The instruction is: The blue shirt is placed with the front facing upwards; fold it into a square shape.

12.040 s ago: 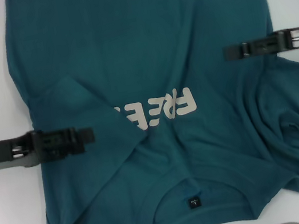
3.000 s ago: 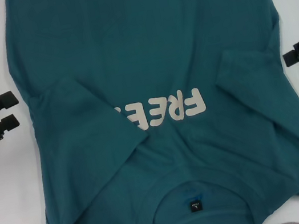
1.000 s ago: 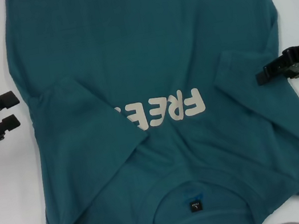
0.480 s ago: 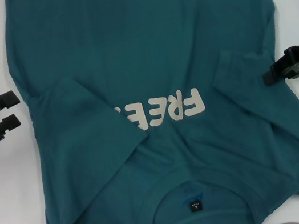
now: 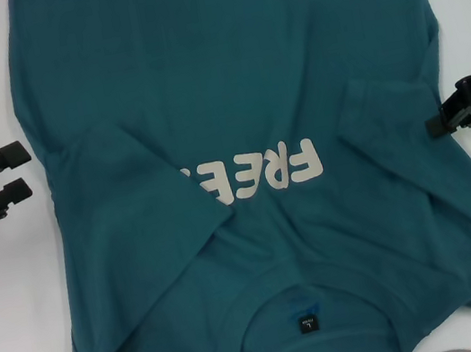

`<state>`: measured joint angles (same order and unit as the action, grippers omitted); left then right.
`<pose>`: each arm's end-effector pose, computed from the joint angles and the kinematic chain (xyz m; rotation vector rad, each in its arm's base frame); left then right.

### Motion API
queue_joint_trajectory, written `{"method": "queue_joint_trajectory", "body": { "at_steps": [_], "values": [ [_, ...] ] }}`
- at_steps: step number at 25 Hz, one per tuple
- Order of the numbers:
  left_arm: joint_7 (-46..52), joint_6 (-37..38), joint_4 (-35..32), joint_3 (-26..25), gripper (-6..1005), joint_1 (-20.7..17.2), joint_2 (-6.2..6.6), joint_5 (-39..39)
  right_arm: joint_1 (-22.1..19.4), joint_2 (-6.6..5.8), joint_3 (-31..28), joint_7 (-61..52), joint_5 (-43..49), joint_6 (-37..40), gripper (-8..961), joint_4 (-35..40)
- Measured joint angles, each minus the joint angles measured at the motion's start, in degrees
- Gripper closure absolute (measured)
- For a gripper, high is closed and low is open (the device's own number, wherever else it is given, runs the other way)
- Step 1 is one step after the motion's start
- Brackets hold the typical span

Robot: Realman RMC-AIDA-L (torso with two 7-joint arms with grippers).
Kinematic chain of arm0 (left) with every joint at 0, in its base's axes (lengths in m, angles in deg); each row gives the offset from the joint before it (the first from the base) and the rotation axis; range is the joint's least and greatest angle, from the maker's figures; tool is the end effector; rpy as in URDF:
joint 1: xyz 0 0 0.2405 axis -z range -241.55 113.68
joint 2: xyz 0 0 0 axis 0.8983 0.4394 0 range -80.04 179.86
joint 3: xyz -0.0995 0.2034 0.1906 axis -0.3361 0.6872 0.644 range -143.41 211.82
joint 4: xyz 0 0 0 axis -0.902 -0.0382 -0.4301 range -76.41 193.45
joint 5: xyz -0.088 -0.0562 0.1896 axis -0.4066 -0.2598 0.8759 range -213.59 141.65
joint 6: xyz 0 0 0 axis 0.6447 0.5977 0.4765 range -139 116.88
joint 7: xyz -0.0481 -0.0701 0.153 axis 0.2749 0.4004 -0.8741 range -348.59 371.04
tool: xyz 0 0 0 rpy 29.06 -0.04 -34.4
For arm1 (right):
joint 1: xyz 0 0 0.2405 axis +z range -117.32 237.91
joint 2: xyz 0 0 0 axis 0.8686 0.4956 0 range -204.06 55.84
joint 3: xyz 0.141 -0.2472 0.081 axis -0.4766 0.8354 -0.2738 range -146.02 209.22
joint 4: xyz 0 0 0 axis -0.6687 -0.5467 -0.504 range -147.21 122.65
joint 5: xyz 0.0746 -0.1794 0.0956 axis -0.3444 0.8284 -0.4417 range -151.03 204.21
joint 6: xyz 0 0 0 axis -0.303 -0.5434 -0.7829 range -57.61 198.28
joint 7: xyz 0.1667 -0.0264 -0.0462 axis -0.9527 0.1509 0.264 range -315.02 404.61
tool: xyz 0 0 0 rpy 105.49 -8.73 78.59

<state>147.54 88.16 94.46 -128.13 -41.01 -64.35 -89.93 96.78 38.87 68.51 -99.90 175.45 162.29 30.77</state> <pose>-0.3656 0.3085 0.0177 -1.9403 -2.1696 -0.9699 0.3449 0.3706 0.0002 -2.1945 1.9691 -0.0225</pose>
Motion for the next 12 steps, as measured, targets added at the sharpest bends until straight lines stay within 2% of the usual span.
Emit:
{"method": "queue_joint_trajectory", "body": {
  "at_steps": [12],
  "values": [
    [-0.1, 0.0, 0.0, 0.0, 279, -0.3, 0.0, 0.0, 0.2, 0.46, 1.6, 0.8, 0.1, 0.4, 855, 0.2]
  ]
}}
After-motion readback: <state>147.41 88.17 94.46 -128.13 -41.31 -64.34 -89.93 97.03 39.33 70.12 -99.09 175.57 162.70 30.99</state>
